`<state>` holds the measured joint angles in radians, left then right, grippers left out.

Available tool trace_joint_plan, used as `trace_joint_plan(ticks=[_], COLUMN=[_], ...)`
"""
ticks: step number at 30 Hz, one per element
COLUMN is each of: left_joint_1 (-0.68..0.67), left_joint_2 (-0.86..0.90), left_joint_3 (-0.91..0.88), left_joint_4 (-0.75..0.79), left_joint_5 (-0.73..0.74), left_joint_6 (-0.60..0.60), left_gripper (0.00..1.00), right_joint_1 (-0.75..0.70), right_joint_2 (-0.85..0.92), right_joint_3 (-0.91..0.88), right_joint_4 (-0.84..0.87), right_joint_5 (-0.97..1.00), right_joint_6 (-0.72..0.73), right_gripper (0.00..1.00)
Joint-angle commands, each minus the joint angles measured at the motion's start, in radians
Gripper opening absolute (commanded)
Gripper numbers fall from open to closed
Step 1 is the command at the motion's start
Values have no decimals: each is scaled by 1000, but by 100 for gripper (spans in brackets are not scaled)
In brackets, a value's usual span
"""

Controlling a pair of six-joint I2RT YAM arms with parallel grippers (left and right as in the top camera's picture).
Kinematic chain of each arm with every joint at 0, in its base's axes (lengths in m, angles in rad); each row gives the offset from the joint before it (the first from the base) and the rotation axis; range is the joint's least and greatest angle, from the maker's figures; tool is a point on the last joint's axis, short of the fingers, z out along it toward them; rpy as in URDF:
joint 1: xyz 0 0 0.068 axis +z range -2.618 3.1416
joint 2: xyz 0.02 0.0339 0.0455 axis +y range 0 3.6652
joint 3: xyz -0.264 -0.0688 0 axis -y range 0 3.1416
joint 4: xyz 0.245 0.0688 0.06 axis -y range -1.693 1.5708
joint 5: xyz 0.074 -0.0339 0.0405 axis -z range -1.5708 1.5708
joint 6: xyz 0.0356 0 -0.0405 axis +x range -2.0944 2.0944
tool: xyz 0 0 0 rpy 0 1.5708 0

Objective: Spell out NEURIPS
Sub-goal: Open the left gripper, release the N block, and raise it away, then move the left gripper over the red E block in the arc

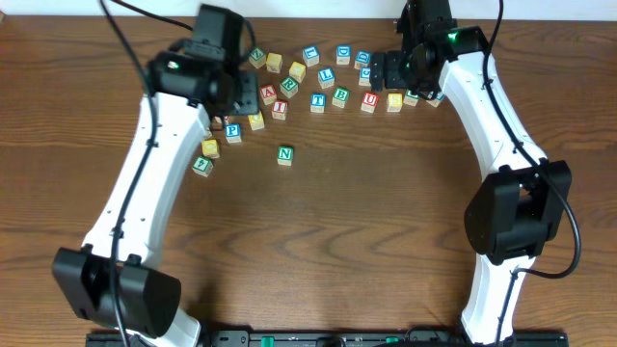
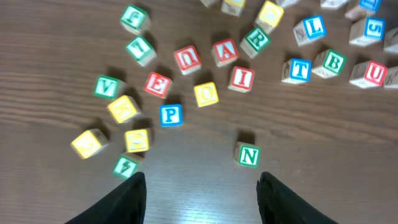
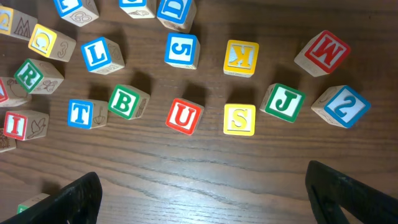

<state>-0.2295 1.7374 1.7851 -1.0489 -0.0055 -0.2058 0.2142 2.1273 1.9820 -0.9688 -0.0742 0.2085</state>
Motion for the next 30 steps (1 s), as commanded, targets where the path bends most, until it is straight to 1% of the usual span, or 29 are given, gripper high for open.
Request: trace_joint_plan(ticks=[1, 5, 11, 30], left_joint_1=[27, 59, 96, 95], left_joint_2=[-19, -18, -10, 75], left_joint_3=[75, 123, 127, 96], left_joint_4=[-40, -69, -67, -73], left_joint_5=[-2, -2, -3, -6], left_joint_6=[-2, -2, -1, -1], left_gripper=[56, 56, 56, 56], right_joint_1=[5, 5, 5, 5], right_joint_2=[0, 0, 0, 0], right_joint_3=[17, 17, 17, 17], right_joint_4=[0, 0, 0, 0], right_joint_5=[5, 5, 5, 5], right_joint_6=[4, 4, 4, 4], right_gripper=[99, 99, 99, 99])
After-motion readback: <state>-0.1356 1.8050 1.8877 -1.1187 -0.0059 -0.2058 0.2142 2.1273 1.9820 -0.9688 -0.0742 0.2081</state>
